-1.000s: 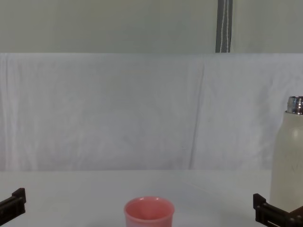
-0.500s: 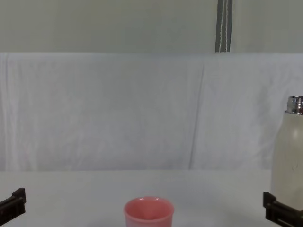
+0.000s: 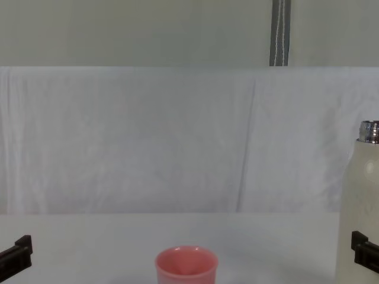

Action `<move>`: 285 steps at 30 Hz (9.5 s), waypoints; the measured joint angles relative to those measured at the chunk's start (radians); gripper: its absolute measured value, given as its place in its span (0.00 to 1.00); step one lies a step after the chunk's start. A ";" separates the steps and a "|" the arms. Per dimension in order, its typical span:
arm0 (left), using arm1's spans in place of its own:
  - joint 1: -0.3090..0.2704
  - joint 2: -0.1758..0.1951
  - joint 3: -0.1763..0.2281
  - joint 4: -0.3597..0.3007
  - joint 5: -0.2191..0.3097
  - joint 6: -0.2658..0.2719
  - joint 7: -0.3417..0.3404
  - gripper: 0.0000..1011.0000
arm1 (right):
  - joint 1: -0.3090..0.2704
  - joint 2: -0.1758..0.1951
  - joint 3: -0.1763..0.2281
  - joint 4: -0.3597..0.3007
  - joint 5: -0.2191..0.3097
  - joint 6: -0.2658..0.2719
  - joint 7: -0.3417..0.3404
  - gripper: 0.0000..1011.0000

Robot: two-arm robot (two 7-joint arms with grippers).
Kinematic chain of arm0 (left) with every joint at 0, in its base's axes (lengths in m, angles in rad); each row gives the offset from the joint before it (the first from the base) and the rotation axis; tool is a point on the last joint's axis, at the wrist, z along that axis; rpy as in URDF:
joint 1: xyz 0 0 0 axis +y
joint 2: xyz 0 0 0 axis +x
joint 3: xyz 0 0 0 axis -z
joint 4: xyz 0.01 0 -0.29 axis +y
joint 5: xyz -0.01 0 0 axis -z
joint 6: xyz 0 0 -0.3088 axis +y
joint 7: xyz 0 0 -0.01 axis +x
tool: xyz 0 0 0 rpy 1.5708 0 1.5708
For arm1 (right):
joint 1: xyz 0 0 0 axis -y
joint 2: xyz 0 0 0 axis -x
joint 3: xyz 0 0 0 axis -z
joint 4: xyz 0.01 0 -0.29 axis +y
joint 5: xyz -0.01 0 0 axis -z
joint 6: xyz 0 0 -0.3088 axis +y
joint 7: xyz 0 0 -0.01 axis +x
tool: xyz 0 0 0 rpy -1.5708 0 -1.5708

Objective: Grasp the thermos with one hand and pour water into the cup lid.

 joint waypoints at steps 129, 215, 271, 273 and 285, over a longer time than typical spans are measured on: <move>0.000 0.000 0.000 0.000 0.000 0.000 0.000 0.99 | 0.189 -0.046 0.065 0.162 0.016 -0.039 0.110 0.94; 0.000 0.000 0.000 0.000 0.000 0.000 0.000 0.99 | 0.317 0.207 -0.265 0.103 -0.775 0.021 0.078 0.94; 0.000 0.000 0.000 0.000 0.000 0.000 0.000 0.99 | 0.401 0.249 -0.350 0.121 -0.903 0.029 0.094 0.94; 0.000 0.000 0.000 0.000 0.000 0.000 0.000 0.99 | 0.406 0.253 -0.360 0.121 -0.915 0.035 0.095 0.94; 0.000 0.000 0.000 0.000 0.000 0.000 0.000 0.99 | 0.409 0.249 -0.380 0.134 -0.957 0.088 0.090 0.94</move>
